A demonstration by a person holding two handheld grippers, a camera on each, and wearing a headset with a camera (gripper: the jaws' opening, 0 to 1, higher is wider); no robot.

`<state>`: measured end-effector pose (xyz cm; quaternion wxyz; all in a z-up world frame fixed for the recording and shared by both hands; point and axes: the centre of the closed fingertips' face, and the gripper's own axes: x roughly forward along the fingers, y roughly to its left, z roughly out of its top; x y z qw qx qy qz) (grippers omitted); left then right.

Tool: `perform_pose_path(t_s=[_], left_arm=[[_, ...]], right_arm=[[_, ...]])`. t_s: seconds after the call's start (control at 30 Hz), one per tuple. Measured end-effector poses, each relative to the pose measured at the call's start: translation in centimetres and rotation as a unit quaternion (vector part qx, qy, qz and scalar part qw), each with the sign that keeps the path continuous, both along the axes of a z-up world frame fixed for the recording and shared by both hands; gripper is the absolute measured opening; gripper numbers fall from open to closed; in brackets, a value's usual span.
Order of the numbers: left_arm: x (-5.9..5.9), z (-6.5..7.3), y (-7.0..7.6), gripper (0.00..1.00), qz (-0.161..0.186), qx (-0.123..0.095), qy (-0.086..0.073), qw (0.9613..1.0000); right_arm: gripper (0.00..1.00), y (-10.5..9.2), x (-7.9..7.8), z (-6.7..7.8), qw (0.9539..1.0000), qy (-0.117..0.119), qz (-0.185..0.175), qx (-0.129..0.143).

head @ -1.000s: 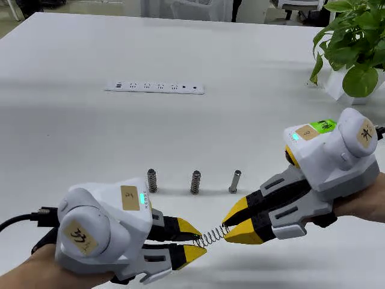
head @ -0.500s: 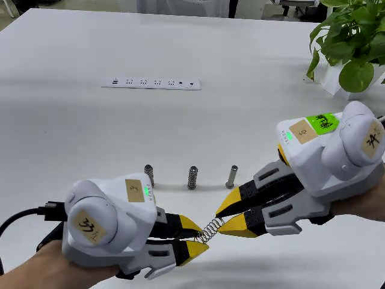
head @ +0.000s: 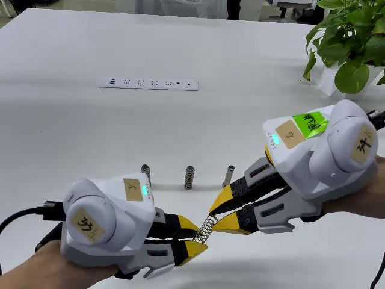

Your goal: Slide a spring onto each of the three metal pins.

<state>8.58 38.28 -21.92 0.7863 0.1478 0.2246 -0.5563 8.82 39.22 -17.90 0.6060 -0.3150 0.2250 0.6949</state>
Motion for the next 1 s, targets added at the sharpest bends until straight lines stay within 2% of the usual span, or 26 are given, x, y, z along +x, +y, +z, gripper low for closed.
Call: perform_pose_path(t_s=[0.1, 0.17, 0.23, 0.3, 0.53, 0.67, 1.0], left_arm=[[-0.1, 0.1, 0.0, 0.09, -0.003, -0.001, -0.006, 1.0000], [-0.1, 0.2, -0.1, 0.09, -0.008, 0.000, -0.016, 0.9998], [-0.1, 0.3, -0.2, 0.09, -0.010, 0.001, -0.017, 0.9998], [-0.2, 0.4, -0.4, 0.09, -0.015, 0.002, -0.021, 0.9997], [0.1, 0.9, -1.2, 0.09, -0.020, -0.005, -0.030, 0.9993], [0.2, 1.1, -1.6, 0.09, -0.019, -0.010, -0.031, 0.9993], [0.1, 1.2, -2.0, 0.09, -0.018, -0.017, -0.029, 0.9993]], right_arm=[[0.11, -0.1, -0.1, 0.1, 1.0000, 0.001, 0.004, -0.003], [0.14, -0.2, -0.4, 0.1, 0.9999, 0.013, 0.002, -0.005], [0.25, -0.2, -0.2, 0.1, 0.9999, 0.011, -0.003, -0.005], [0.24, -0.3, -0.1, 0.2, 0.9999, 0.005, 0.003, -0.012], [0.22, -0.6, -0.1, 0.0, 0.9987, 0.027, 0.013, -0.040], [0.20, -0.9, -0.4, -0.7, 0.9973, 0.036, 0.019, -0.062], [0.15, -1.2, -0.8, -1.4, 0.9952, 0.048, 0.026, -0.081]])
